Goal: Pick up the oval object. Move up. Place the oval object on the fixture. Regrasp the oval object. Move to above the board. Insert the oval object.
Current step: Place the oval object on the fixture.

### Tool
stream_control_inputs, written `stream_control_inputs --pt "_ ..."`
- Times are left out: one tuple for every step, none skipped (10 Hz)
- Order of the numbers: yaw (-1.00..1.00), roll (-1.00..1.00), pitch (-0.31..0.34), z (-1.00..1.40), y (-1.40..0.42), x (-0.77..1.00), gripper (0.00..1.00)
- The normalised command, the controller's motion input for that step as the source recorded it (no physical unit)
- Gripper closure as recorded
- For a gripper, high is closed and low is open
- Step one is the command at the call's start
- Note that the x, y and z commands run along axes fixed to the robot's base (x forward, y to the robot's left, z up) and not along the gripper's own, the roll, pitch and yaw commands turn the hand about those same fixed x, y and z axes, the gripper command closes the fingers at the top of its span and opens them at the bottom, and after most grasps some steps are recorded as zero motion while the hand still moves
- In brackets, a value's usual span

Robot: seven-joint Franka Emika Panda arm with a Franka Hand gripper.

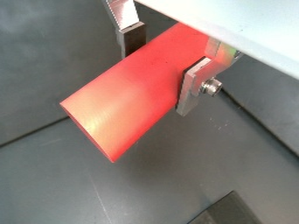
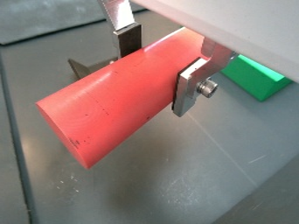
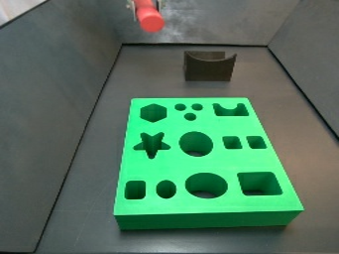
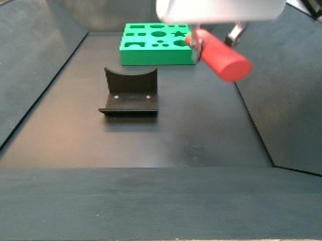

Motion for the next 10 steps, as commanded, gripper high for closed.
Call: stream_control_inputs --pt "-0.01 -0.13 0.015 0.64 -0.01 -0.01 1.00" --pt "-0.02 -0.13 0.022 0.44 0.00 -0.01 1.00" --pt "-0.03 -0.14 0.026 0.30 0.00 0.00 1.00" --pt "-0.97 -0.22 -0.374 0.36 -0.28 1.00 1.00" --pt "-0.90 -0.22 -0.343 0.31 -0.27 1.00 1.00" --pt "-0.65 -0.17 -0.261 0.29 -0.24 1.00 1.00" --pt "-0.43 -0.12 -0.191 0.27 -0.23 1.00 1.00" --pt "-0.23 -0.07 -0.111 0.24 -0.21 1.00 1.00" --pt "-0.14 -0.07 -0.060 0.22 -0.19 1.00 1.00" --pt "-0.09 -0.06 -0.015 0.20 -0.17 1.00 1.00"
